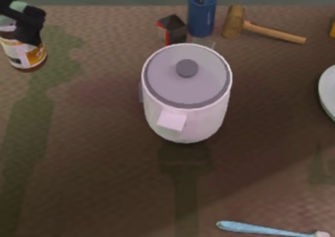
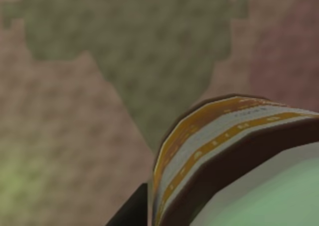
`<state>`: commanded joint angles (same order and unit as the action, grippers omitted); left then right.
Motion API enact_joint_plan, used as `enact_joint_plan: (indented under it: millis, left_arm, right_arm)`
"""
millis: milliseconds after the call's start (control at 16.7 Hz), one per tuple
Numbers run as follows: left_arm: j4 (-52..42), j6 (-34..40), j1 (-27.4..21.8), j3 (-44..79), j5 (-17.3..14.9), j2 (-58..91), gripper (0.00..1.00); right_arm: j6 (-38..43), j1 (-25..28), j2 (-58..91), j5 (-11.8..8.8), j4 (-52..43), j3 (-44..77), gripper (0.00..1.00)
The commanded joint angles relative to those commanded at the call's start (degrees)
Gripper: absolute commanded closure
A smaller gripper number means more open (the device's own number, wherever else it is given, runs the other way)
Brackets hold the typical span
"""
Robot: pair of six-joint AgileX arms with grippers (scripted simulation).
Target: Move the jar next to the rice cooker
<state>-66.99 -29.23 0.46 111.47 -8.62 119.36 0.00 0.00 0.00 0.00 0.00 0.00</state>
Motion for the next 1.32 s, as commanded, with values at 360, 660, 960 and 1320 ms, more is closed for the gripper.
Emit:
enact_joint_plan:
  millis: [360, 660, 960, 1320]
  left_arm:
    - [1.0, 2.0, -1.1, -1.0, 0.8, -0.4, 1.00]
    - [6.3, 16.9, -6.9, -9.3, 5.1, -3.3, 1.00]
    - [13.5, 36.6, -14.6, -20.2, 10.6, -7.7, 1.00]
    - [18.1, 46.6, -19.1, -27.0, 14.0, -10.6, 1.00]
  right_arm:
    - [0.0, 0.0, 0.0, 0.0, 0.0, 0.0, 0.00]
    - [0.0, 0.0, 0.0, 0.0, 0.0, 0.0, 0.00]
    - [0.0, 0.0, 0.0, 0.0, 0.0, 0.0, 0.00]
    - [0.0, 0.0, 0.0, 0.0, 0.0, 0.0, 0.00]
